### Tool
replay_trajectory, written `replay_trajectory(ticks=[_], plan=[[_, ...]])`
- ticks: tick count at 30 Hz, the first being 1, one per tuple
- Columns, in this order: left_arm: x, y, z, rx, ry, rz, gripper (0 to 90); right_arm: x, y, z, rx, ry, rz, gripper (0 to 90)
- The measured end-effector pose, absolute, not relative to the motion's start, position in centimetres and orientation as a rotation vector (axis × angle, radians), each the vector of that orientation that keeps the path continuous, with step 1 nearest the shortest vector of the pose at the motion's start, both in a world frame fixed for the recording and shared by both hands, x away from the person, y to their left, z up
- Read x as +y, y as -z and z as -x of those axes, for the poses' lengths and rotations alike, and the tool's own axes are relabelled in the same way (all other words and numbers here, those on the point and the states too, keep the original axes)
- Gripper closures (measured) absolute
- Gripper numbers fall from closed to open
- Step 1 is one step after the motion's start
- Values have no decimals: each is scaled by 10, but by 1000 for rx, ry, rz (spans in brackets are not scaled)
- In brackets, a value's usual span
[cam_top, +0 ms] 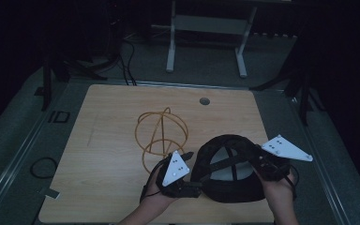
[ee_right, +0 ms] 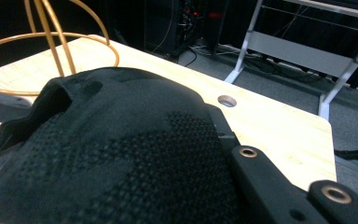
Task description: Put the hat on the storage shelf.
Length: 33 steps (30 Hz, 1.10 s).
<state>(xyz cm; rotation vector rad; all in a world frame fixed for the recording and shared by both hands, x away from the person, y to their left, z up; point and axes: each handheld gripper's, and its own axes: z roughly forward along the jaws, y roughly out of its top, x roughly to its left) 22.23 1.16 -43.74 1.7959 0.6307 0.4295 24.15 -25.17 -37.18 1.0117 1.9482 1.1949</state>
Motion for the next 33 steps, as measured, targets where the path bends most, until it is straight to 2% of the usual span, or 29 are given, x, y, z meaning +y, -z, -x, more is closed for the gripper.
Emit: replay_trajectory(ticks=[6,9,15,17,19,23,33], plan=[[5,434,-229,640,-454,-1790,210,-252,373,-238,1966,-1221,-984,886],[4,431,-232,642,-448,-1793,249,-253,373,-236,1979,-1234,-973,886],[2,428,-233,643,-452,-1795,426,-252,373,-233,1991,-1255,-960,886],[-1,428,-232,644,-468,-1812,448,-251,373,-232,1992,-1255,-960,886],[-3,427,-231,637,-481,-1817,568,-251,374,-230,1993,-1258,-956,886],[-6,423,-230,637,-487,-1834,639,-252,375,-228,1991,-1257,-959,886],[-7,419,-234,629,-460,-1833,753,-255,376,-227,1982,-1265,-964,885]])
